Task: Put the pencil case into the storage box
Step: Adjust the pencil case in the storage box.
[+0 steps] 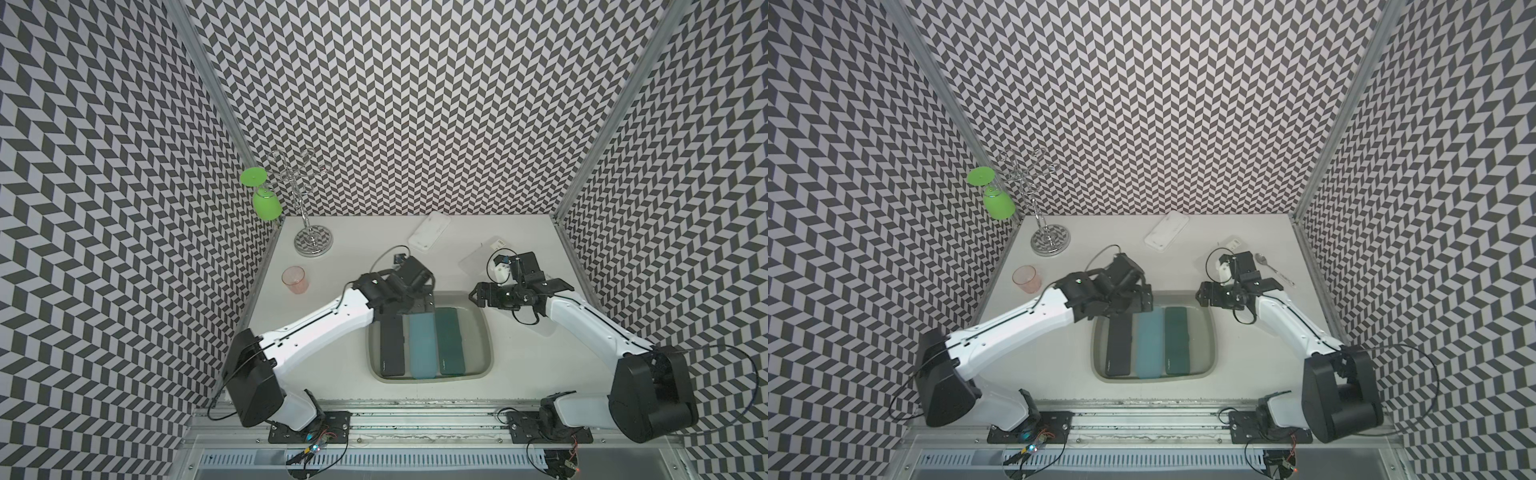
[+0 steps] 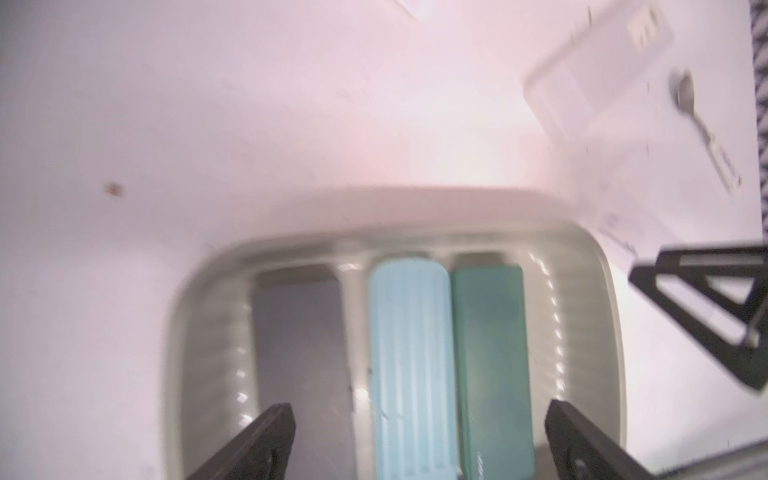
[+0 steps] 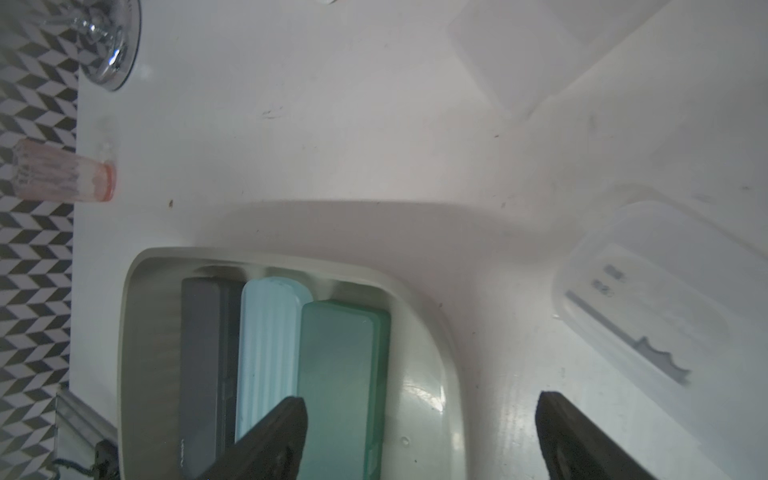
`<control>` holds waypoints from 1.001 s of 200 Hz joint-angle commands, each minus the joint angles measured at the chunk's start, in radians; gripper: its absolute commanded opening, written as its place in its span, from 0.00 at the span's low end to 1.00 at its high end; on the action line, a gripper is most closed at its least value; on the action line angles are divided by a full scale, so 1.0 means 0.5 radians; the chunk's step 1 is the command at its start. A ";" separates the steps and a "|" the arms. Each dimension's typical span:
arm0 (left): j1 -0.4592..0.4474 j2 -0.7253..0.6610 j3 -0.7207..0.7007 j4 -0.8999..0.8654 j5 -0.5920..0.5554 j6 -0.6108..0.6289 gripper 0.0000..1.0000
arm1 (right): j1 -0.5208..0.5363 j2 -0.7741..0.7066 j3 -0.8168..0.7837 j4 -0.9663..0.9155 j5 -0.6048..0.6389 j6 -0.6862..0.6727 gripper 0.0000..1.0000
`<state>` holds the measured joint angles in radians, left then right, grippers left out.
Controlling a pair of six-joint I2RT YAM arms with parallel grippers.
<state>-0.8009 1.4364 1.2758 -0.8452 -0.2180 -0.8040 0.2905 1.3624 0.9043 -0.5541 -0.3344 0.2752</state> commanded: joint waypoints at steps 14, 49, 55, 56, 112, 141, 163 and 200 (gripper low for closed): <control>0.264 -0.082 -0.259 0.000 -0.093 0.282 0.97 | 0.201 0.051 -0.002 0.038 -0.115 0.109 0.88; 0.278 -0.077 -0.404 0.076 -0.053 0.313 0.91 | 0.223 0.156 -0.126 0.149 -0.132 0.141 0.87; 0.278 -0.088 -0.436 0.087 -0.052 0.297 0.89 | 0.221 0.175 -0.133 0.164 -0.137 0.142 0.87; 0.277 -0.089 -0.443 0.088 -0.050 0.294 0.89 | 0.222 0.179 -0.135 0.167 -0.137 0.141 0.87; 0.298 -0.183 -0.757 0.231 0.037 0.200 0.82 | 0.273 0.368 -0.178 0.282 -0.201 0.143 0.86; 0.299 -0.178 -0.807 0.287 0.052 0.187 0.81 | 0.323 0.418 -0.186 0.326 -0.269 0.191 0.85; 0.298 -0.164 -0.824 0.333 0.078 0.184 0.81 | 0.379 0.433 -0.178 0.364 -0.332 0.253 0.84; 0.298 -0.150 -0.824 0.365 0.110 0.166 0.77 | 0.471 0.493 -0.123 0.446 -0.433 0.364 0.83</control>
<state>-0.6556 1.3678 0.8734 -0.6983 -0.1837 -0.7090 0.4988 1.5852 0.8211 -0.3954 -0.4953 0.4065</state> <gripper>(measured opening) 0.773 0.834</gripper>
